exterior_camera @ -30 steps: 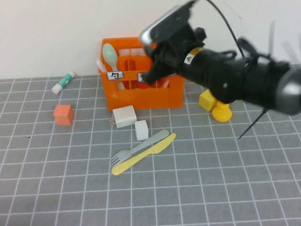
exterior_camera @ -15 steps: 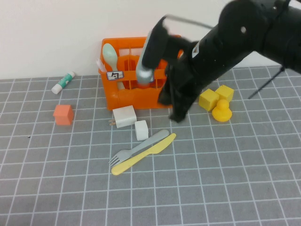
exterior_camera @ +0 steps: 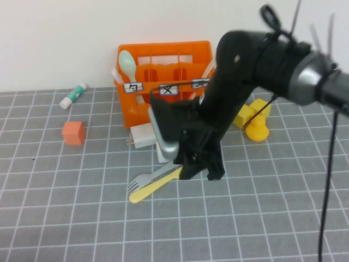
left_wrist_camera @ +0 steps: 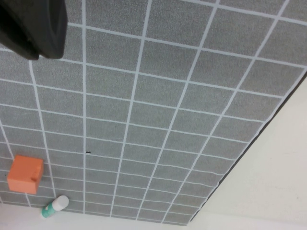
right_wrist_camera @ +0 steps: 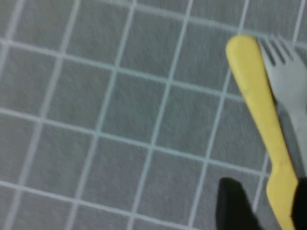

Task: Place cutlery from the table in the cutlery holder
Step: Pick up the knife

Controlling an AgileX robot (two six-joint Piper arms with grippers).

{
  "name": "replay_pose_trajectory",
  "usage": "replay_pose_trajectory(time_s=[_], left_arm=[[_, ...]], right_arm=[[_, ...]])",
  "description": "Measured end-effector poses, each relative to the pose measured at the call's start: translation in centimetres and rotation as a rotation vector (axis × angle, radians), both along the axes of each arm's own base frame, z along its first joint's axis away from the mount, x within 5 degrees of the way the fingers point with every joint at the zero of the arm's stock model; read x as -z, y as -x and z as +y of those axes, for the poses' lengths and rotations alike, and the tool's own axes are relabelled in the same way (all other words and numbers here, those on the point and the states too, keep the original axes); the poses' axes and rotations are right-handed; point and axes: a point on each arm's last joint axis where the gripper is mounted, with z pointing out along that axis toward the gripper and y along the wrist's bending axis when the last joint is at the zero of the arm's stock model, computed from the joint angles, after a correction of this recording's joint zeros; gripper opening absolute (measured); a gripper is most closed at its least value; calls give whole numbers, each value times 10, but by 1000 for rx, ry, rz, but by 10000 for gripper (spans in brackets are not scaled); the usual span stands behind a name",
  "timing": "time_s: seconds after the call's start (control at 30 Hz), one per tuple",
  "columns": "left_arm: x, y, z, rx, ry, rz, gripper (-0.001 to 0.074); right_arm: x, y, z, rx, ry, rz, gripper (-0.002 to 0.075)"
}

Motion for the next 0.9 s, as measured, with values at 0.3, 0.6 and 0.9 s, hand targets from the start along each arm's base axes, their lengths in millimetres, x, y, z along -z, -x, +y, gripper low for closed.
replay_pose_trajectory(time_s=[0.3,0.6,0.9], left_arm=[[0,0,0,0,0,0,-1],[0,0,0,0,1,0,-1],[0,0,0,0,1,0,-1]], right_arm=[[51,-4,32,-64,197,-97,338],[48,-16,54,-15,181,-138,340],[55,-14,53,-27,217,-86,328]])
